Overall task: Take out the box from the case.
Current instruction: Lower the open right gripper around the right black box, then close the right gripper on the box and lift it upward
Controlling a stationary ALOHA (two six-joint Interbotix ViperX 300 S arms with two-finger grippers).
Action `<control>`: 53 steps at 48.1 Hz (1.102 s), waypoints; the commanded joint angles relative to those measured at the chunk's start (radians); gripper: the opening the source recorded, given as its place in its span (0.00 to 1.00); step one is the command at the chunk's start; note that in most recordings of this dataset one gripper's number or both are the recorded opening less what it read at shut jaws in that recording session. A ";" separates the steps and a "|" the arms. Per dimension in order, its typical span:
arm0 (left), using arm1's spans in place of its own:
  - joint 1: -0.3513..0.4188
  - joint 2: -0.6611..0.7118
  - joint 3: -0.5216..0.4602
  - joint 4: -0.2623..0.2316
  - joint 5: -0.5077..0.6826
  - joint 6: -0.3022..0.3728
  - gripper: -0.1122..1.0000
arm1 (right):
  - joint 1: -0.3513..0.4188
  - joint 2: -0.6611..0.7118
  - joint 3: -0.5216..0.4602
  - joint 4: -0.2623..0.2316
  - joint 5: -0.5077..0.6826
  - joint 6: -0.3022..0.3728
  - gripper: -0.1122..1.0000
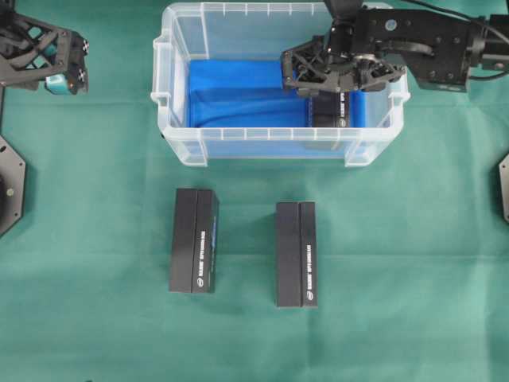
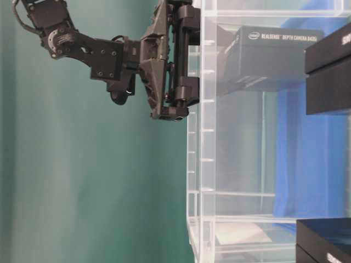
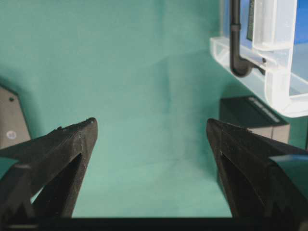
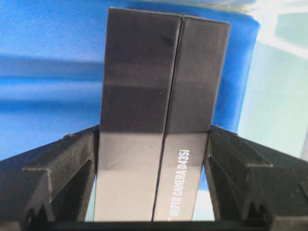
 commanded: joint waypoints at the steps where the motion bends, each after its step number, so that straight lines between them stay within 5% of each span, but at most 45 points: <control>1: -0.002 -0.009 -0.012 -0.002 -0.002 -0.002 0.98 | 0.003 -0.043 -0.041 -0.003 0.032 -0.003 0.70; 53: -0.003 -0.006 -0.015 -0.002 -0.006 0.003 0.98 | 0.023 -0.138 -0.388 0.000 0.468 -0.083 0.70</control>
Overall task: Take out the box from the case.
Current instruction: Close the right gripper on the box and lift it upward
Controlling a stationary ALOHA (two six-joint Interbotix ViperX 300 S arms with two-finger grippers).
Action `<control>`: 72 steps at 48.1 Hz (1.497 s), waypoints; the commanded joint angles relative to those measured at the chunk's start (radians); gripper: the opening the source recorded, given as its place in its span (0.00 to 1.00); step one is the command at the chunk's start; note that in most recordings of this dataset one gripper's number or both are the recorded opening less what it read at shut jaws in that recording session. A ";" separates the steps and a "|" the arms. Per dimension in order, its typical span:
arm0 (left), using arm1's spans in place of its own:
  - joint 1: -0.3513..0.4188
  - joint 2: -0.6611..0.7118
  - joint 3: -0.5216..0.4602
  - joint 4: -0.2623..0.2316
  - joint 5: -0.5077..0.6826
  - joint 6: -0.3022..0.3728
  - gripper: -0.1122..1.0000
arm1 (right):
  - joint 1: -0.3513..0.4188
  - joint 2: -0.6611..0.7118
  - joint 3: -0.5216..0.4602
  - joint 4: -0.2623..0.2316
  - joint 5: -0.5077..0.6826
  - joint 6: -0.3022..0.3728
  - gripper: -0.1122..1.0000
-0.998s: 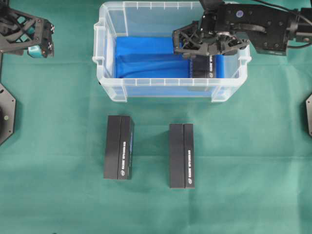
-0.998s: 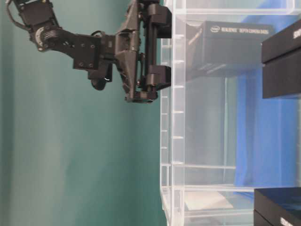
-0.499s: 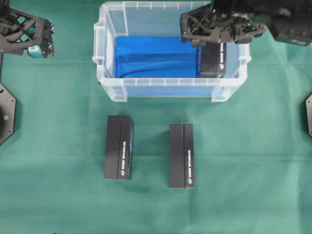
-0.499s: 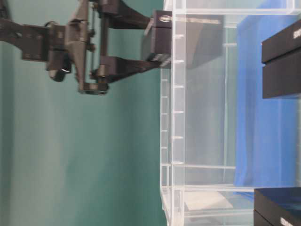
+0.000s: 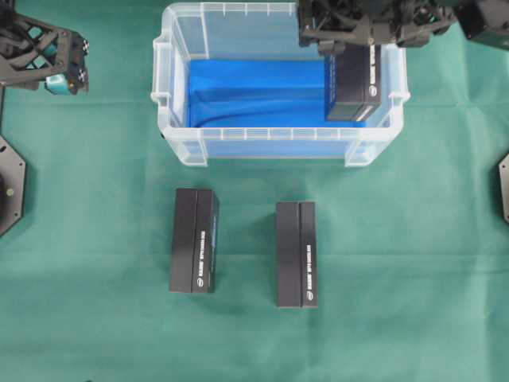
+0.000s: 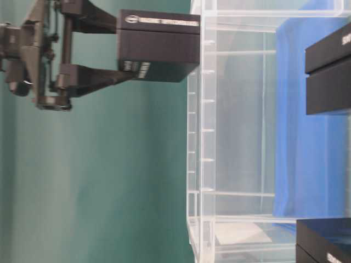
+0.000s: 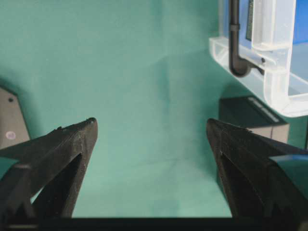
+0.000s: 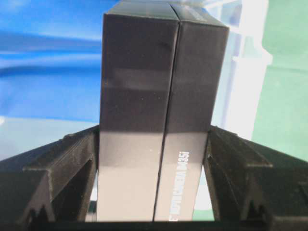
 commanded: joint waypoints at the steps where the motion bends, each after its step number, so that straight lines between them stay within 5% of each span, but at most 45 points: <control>1: -0.003 -0.006 -0.015 -0.002 -0.003 0.002 0.98 | 0.005 -0.035 -0.054 -0.003 0.026 -0.008 0.70; 19: -0.003 -0.006 -0.015 -0.002 -0.003 0.002 0.98 | 0.009 -0.035 -0.133 -0.009 0.117 -0.021 0.70; 72: -0.003 -0.009 -0.012 -0.002 -0.003 0.002 0.98 | 0.011 -0.034 -0.132 -0.018 0.129 -0.028 0.70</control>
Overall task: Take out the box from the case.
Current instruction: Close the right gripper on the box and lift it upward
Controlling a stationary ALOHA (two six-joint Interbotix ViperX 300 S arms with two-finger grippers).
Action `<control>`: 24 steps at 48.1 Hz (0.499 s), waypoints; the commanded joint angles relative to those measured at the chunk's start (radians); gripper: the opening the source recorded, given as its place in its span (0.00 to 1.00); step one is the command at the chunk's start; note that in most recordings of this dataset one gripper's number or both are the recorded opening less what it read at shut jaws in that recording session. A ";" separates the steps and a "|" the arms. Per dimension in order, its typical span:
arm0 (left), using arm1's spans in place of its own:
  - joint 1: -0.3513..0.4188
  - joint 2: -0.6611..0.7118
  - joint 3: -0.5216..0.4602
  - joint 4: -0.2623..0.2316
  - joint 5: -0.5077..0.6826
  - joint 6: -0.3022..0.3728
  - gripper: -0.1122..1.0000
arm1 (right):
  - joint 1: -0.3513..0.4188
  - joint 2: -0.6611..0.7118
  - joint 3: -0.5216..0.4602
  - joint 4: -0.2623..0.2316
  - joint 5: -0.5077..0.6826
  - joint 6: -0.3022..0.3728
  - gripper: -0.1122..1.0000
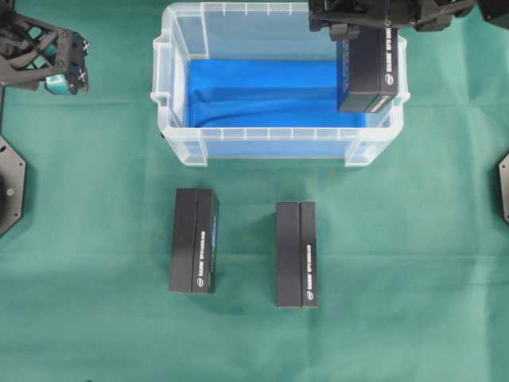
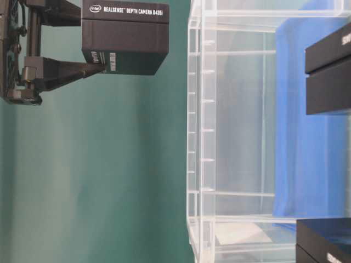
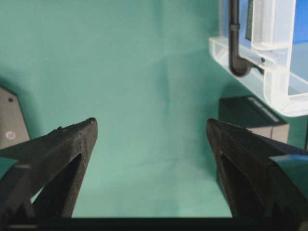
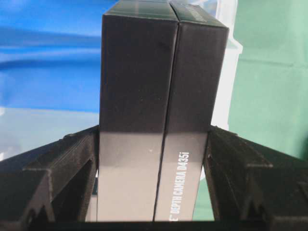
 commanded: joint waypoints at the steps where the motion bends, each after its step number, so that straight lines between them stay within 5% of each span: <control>1: -0.002 -0.008 -0.011 -0.002 -0.003 0.002 0.98 | 0.005 -0.034 -0.025 -0.006 0.003 -0.002 0.70; 24: -0.002 -0.008 -0.011 -0.002 -0.003 0.002 0.98 | 0.060 -0.035 -0.020 -0.006 0.020 0.015 0.70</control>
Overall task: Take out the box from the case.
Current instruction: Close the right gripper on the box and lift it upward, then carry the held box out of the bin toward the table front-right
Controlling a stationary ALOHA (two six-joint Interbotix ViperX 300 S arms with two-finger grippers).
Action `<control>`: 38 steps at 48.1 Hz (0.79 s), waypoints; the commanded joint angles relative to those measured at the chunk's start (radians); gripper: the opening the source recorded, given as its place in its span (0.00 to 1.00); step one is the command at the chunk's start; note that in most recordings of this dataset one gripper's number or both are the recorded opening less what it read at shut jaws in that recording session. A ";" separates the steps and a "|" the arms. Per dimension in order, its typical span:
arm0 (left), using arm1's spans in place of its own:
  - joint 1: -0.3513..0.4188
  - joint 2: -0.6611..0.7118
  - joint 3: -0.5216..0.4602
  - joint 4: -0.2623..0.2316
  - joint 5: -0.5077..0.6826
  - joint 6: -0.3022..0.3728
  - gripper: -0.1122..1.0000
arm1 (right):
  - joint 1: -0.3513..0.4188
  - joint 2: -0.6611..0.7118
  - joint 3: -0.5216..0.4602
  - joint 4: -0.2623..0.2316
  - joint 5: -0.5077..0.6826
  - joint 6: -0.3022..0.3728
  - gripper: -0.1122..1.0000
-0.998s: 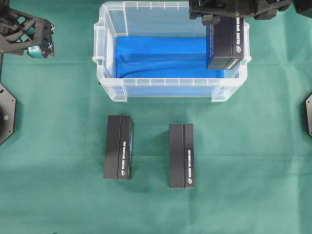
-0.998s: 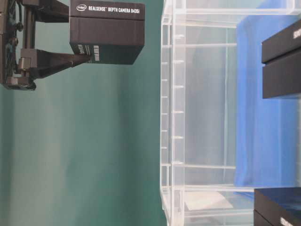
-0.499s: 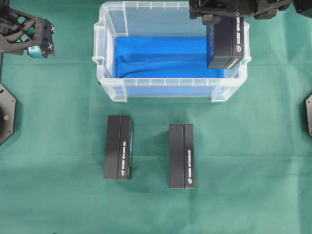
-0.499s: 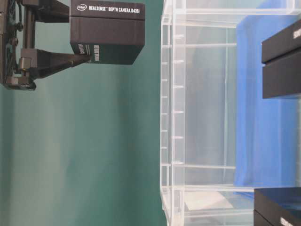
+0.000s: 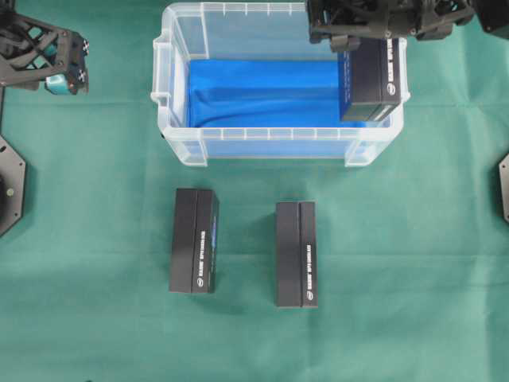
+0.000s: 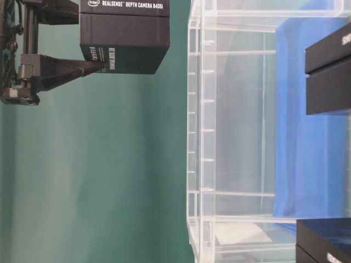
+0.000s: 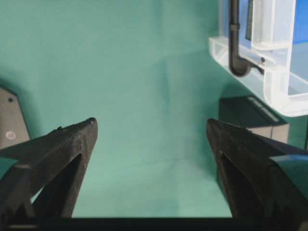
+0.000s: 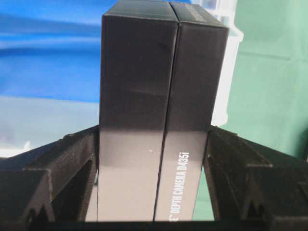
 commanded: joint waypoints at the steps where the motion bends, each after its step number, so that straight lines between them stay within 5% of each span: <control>1: -0.002 -0.009 -0.011 -0.002 -0.003 0.002 0.98 | 0.026 -0.035 -0.020 -0.006 0.003 0.008 0.70; 19: -0.002 -0.008 -0.011 -0.002 -0.003 0.002 0.98 | 0.186 -0.034 -0.011 -0.052 0.052 0.112 0.70; 38: -0.002 -0.009 -0.011 -0.002 0.002 0.002 0.98 | 0.399 -0.032 0.003 -0.071 0.115 0.321 0.70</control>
